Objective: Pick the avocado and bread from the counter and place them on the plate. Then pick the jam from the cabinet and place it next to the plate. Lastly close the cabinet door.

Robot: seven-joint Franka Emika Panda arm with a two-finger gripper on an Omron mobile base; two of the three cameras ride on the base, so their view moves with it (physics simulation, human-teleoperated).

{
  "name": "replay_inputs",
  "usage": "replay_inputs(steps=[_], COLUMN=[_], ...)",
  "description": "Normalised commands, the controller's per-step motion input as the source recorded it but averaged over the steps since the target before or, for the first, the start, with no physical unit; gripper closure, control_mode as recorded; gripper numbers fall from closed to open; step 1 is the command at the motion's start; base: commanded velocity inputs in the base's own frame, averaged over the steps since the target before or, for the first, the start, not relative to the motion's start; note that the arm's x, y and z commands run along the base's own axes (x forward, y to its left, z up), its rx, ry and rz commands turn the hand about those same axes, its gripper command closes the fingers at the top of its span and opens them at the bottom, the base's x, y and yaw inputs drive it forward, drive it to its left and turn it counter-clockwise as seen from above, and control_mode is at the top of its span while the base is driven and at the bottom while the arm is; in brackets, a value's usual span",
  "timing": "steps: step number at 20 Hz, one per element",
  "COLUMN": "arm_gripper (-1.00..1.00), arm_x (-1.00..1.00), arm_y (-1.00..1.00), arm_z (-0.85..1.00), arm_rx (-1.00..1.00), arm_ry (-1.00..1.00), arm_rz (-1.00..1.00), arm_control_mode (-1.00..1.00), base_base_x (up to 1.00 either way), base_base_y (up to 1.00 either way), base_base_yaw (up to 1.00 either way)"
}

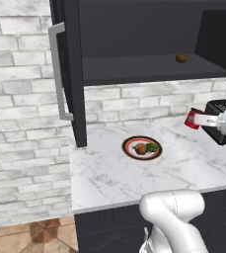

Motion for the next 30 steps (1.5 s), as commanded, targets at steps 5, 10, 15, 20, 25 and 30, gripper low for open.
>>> replay_inputs(steps=[5,10,15,20,25,30], arm_gripper=[1.00,1.00,1.00,1.00,1.00,1.00], arm_x=[0.32,0.15,0.21,0.13,0.00,0.07], arm_y=[-0.40,-0.20,-0.01,0.00,-0.12,0.00], arm_z=[-0.10,-0.31,-0.56,-0.79,-0.47,-0.04], arm_rx=[0.01,-0.03,-0.10,-0.02,0.00,-0.02], arm_ry=[0.00,0.00,-0.03,-0.26,-0.43,-0.26], arm_rz=[0.36,0.28,0.25,0.19,0.15,0.09], arm_control_mode=[-1.00,-1.00,-1.00,-1.00,-1.00,-1.00], base_base_x=[0.00,0.00,0.00,0.00,0.00,0.00], base_base_y=[0.00,0.00,0.00,0.00,0.00,0.00], base_base_yaw=[0.00,0.00,0.00,0.00,0.00,0.00])
